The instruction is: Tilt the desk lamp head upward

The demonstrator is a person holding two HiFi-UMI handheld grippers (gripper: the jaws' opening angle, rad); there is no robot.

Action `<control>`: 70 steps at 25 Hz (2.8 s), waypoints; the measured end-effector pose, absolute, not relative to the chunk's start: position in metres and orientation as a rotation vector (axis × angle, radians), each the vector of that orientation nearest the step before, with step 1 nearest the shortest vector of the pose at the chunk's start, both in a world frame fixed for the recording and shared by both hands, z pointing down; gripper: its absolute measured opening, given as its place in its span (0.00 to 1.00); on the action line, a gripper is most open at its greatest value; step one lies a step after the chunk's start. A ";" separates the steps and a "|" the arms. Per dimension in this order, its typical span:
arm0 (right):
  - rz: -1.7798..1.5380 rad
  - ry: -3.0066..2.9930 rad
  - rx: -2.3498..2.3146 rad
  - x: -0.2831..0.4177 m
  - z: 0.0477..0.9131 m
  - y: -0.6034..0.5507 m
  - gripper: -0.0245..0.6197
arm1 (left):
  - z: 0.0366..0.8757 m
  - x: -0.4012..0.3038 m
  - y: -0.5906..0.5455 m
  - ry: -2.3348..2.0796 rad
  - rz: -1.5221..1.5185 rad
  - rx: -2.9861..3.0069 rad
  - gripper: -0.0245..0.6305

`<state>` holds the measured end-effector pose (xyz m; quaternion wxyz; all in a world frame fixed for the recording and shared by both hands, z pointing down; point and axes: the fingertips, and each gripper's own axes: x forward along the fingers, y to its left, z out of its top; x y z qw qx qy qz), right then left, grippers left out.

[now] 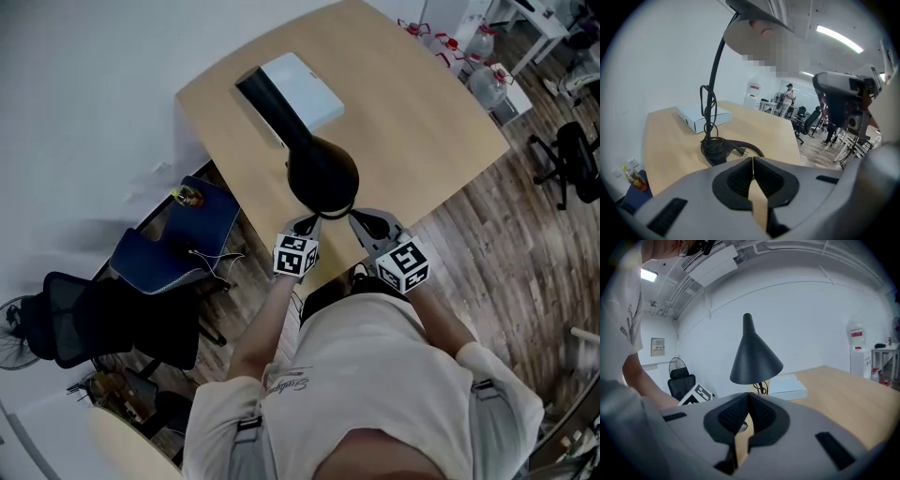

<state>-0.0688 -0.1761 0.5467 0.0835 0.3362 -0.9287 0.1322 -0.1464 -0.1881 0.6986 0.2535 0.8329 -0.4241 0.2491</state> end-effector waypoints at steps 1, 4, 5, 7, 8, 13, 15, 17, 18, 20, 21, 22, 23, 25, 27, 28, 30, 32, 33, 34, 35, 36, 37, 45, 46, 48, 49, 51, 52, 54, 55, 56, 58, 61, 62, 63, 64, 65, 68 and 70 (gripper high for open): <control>0.399 -2.767 1.008 -0.069 0.548 -0.177 0.03 | 0.705 -0.147 -0.192 -1.145 0.684 2.256 0.06; 0.395 -2.746 1.024 -0.069 0.552 -0.181 0.03 | 0.723 -0.151 -0.201 -1.119 0.726 2.234 0.06; 0.389 -2.743 1.029 -0.070 0.553 -0.182 0.03 | 0.730 -0.151 -0.203 -1.109 0.741 2.227 0.06; 0.374 -2.742 1.036 -0.070 0.553 -0.184 0.03 | 0.741 -0.151 -0.207 -1.092 0.765 2.212 0.06; 0.371 -2.741 1.037 -0.071 0.553 -0.184 0.03 | 0.747 -0.151 -0.208 -1.084 0.774 2.206 0.06; 0.363 -2.734 1.045 -0.072 0.556 -0.186 0.03 | 0.769 -0.147 -0.209 -1.026 0.867 2.218 0.06; 0.353 -2.734 1.050 -0.071 0.556 -0.189 0.03 | 0.776 -0.148 -0.211 -1.013 0.901 2.214 0.06; 0.349 -2.737 1.052 -0.070 0.558 -0.190 0.03 | 0.780 -0.150 -0.212 -1.006 0.909 2.203 0.06; 0.348 -2.740 1.049 -0.071 0.558 -0.190 0.03 | 0.781 -0.150 -0.213 -1.003 0.913 2.197 0.06; 0.342 -2.752 1.032 -0.072 0.557 -0.190 0.03 | 0.785 -0.152 -0.212 -0.993 0.929 2.185 0.06; 0.333 -2.761 1.019 -0.072 0.555 -0.189 0.03 | 0.786 -0.152 -0.211 -0.989 0.936 2.182 0.06; 0.323 -2.770 1.006 -0.073 0.554 -0.188 0.03 | 0.786 -0.152 -0.211 -0.987 0.940 2.180 0.06; 0.316 -2.779 0.996 -0.074 0.553 -0.188 0.03 | 0.786 -0.152 -0.211 -0.985 0.943 2.178 0.06; 0.315 -2.795 0.990 -0.076 0.551 -0.188 0.03 | 0.786 -0.153 -0.212 -0.982 0.951 2.165 0.06; 0.325 -2.808 0.995 -0.075 0.550 -0.189 0.03 | 0.786 -0.153 -0.212 -0.976 0.940 2.139 0.06; 0.330 -2.814 0.995 -0.075 0.550 -0.189 0.03 | 0.786 -0.153 -0.212 -0.972 0.921 2.122 0.06; 0.333 -2.829 0.991 -0.075 0.548 -0.189 0.03 | 0.785 -0.153 -0.212 -0.965 0.863 2.086 0.06; 0.327 -2.850 0.986 -0.077 0.545 -0.191 0.03 | 0.784 -0.154 -0.213 -0.967 0.812 2.056 0.06; 0.322 -2.860 0.986 -0.078 0.544 -0.192 0.03 | 0.784 -0.154 -0.213 -0.971 0.798 2.049 0.06; 0.316 -2.867 0.985 -0.080 0.543 -0.193 0.03 | 0.784 -0.155 -0.213 -0.977 0.793 2.047 0.06; 0.307 -2.871 0.984 -0.082 0.543 -0.193 0.03 | 0.784 -0.155 -0.213 -0.983 0.795 2.049 0.06; 0.295 -2.874 0.983 -0.083 0.543 -0.193 0.03 | 0.784 -0.155 -0.213 -0.988 0.801 2.051 0.06; 0.276 -2.877 0.986 -0.083 0.543 -0.193 0.03 | 0.784 -0.154 -0.213 -0.992 0.806 2.051 0.06; 0.119 -2.868 1.010 -0.080 0.538 -0.191 0.03 | 0.789 -0.152 -0.212 -0.984 0.797 2.037 0.06; 0.116 -2.870 1.009 -0.080 0.537 -0.190 0.03 | 0.789 -0.153 -0.212 -0.986 0.797 2.036 0.06; 0.108 -2.877 1.010 -0.078 0.532 -0.188 0.03 | 0.788 -0.155 -0.212 -0.985 0.786 2.033 0.06; 0.102 -2.880 1.009 -0.077 0.529 -0.186 0.03 | 0.787 -0.155 -0.213 -0.982 0.780 2.033 0.06; 0.094 -2.875 0.997 -0.074 0.525 -0.183 0.03 | 0.785 -0.155 -0.214 -0.978 0.777 2.035 0.06; 0.093 -2.867 0.989 -0.074 0.523 -0.182 0.03 | 0.785 -0.155 -0.214 -0.975 0.775 2.036 0.06; 0.092 -2.864 0.978 -0.072 0.518 -0.179 0.03 | 0.788 -0.154 -0.214 -0.966 0.760 2.034 0.06; 0.093 -2.871 0.978 -0.070 0.515 -0.177 0.03 | 0.788 -0.153 -0.213 -0.961 0.752 2.033 0.06; 0.098 -2.879 0.981 -0.068 0.512 -0.176 0.03 | 0.788 -0.152 -0.214 -0.961 0.749 2.032 0.06; 0.107 -2.886 0.986 -0.065 0.507 -0.173 0.03 | 0.786 -0.154 -0.214 -0.974 0.764 2.030 0.06; 0.108 -2.888 0.984 -0.059 0.498 -0.167 0.03 | 0.787 -0.153 -0.213 -0.982 0.768 2.030 0.06; 0.108 -2.888 0.982 -0.058 0.495 -0.165 0.03 | 0.789 -0.152 -0.213 -0.982 0.769 2.033 0.06; 0.107 -2.890 0.984 -0.056 0.491 -0.164 0.03 | 0.790 -0.151 -0.212 -0.983 0.772 2.036 0.06; 0.105 -2.894 0.993 -0.054 0.486 -0.163 0.03 | 0.790 -0.150 -0.212 -0.984 0.775 2.038 0.06; 0.105 -2.899 1.005 -0.051 0.480 -0.163 0.03 | 0.790 -0.150 -0.212 -0.987 0.778 2.037 0.06; 0.119 -2.870 1.039 -0.044 0.468 -0.165 0.03 | 0.788 -0.154 -0.212 -1.005 0.791 2.016 0.06; 0.111 -2.842 1.043 -0.040 0.461 -0.166 0.03 | 0.789 -0.154 -0.213 -1.011 0.787 2.008 0.06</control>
